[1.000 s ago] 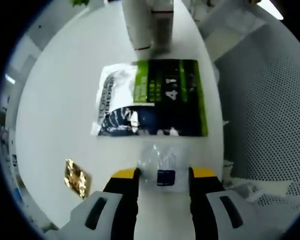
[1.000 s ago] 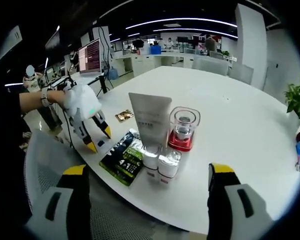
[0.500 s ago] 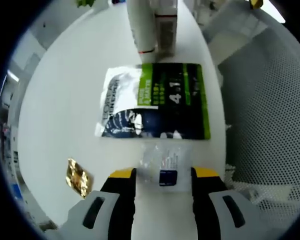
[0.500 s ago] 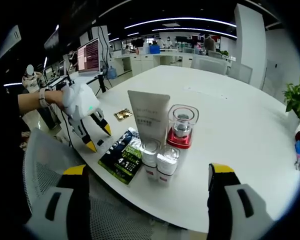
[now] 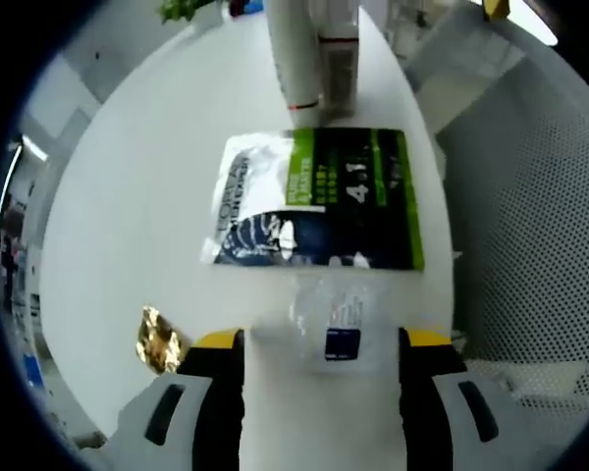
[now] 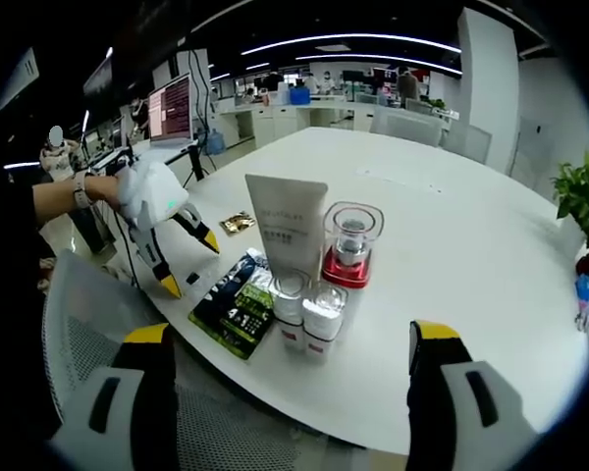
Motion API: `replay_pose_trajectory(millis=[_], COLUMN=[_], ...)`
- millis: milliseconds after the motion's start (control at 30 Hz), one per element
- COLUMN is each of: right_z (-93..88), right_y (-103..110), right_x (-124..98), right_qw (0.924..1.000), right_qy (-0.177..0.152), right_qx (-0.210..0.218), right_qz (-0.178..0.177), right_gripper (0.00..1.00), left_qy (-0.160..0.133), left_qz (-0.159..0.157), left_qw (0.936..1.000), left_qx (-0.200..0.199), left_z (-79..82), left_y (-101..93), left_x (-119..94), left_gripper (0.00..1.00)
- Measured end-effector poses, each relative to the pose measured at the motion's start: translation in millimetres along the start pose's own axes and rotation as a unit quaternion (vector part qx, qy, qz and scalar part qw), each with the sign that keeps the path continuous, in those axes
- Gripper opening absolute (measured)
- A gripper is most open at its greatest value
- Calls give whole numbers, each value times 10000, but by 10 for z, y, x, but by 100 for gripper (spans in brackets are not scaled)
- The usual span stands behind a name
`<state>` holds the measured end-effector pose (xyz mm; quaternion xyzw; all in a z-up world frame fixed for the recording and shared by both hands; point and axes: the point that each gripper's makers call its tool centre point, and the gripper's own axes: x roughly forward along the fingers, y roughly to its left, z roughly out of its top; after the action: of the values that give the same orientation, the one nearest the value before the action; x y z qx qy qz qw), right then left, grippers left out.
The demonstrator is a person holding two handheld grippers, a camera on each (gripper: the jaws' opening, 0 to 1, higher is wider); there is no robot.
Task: Arrange the skincare products in the storage area until every visible bottle or jar stands upright without overlapping.
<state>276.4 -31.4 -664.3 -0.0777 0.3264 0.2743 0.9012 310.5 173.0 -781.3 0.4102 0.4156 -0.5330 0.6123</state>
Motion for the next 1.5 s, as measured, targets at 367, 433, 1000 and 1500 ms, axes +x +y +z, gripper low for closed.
replay_pose_trajectory(millis=[367,433,1000,1500], right_z=[-25,-19,-8,-60], right_y=[16,14,-35,-97], right_x=[-28,-31,-36,-11], right_qw=[10000,9999,9997,9994], right_qy=[22,2,27,139], right_qx=[47,62,128,164], right_qz=[-68,-91,-212,-266], right_gripper=[99,99,99,99], left_qy=[-654,-760,-1247,-1175], left_qz=[337,381,776,855], left_qw=[9899,9834,9355,8925], left_qx=[-1208,-1605,-3213,-4269], left_z=[-34,-41,-94,-268], left_y=[501,596,1162,1415], left_x=[-239,-257,-169,-14], left_gripper=[65,69,80,92])
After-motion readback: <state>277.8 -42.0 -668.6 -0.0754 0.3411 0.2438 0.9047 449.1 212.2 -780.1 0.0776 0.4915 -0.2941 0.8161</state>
